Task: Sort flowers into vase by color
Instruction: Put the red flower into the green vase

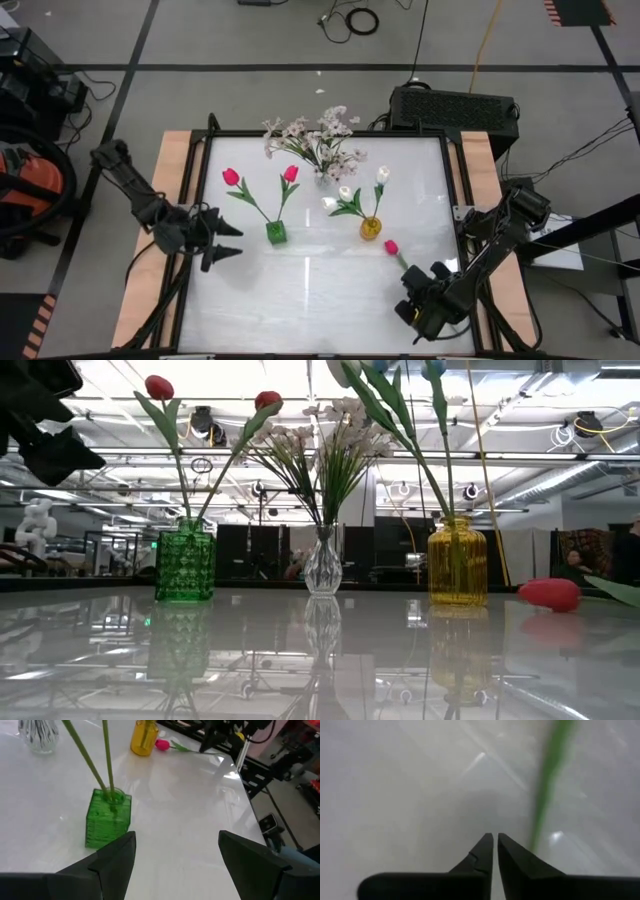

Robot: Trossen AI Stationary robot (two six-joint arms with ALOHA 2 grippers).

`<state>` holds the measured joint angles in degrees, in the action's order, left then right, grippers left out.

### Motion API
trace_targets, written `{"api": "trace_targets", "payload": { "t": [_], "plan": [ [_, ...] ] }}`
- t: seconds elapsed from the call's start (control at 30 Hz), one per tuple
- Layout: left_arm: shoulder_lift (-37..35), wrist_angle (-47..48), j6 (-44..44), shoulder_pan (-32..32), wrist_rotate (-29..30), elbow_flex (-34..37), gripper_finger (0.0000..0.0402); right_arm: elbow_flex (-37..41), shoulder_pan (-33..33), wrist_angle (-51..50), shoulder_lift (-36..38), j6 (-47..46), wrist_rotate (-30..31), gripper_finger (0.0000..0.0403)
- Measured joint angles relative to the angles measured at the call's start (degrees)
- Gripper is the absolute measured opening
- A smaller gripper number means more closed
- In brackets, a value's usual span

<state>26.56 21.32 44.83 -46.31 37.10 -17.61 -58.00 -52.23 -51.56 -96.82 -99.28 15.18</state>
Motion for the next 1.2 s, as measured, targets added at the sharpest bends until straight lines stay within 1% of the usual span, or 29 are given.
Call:
{"api": "trace_targets", "payload": {
  "t": [0.2, 0.37, 0.43, 0.5, 0.6, 0.73, 0.87, 0.97, 1.07, 1.1, 1.2],
  "plan": [
    [1.35, -2.32, 3.99, -2.95, 1.16, 2.72, 0.0290, -0.02, 0.16, -7.72, 0.04, -5.16, -4.82, 0.0067],
    [3.21, -3.68, 7.42, -5.89, 2.28, 4.08, 0.0290, -0.02, 0.48, -6.92, 0.04, -5.10, -5.09, 0.0118],
    [4.18, -6.28, 7.31, -6.96, 3.23, 4.62, 0.0290, 0.04, 0.46, -6.84, 0.07, -5.10, -4.88, 0.0134],
    [5.16, -8.79, 6.77, -7.92, 3.79, 5.08, 0.0290, 0.86, 0.53, -6.21, 0.07, -5.12, -4.88, 0.0145],
    [6.85, -13.00, 5.16, -9.07, 4.14, 5.60, 0.0290, 3.11, 0.52, -4.70, 0.07, -5.38, -4.88, 0.0150],
    [9.33, -16.65, 2.66, -10.03, 4.34, 5.69, 0.0290, 5.86, 0.72, -0.89, 0.14, -5.11, -4.80, 0.0141],
    [11.54, -18.07, 1.31, -10.11, 5.12, 5.69, 0.0290, 7.56, 1.12, 2.57, 0.44, -3.39, -4.61, 0.0117],
    [12.80, -18.07, 1.23, -10.09, 5.77, 5.69, 0.0290, 8.17, 1.47, 3.30, 0.44, -2.64, -4.66, 0.0079],
    [13.68, -18.18, 1.20, -10.09, 6.21, 5.71, 0.0290, 8.24, 1.66, 3.95, 0.39, -2.10, -4.66, 0.0024],
    [13.92, -18.46, 1.19, -10.09, 6.35, 5.71, 0.0290, 8.24, 1.66, 4.04, 0.39, -2.65, -4.64, 0.0013],
    [14.30, -20.45, -0.45, -10.09, 6.55, 5.73, 0.0290, 8.10, 1.62, 4.84, 0.69, -3.36, -4.66, 0.0009]
  ]
}}
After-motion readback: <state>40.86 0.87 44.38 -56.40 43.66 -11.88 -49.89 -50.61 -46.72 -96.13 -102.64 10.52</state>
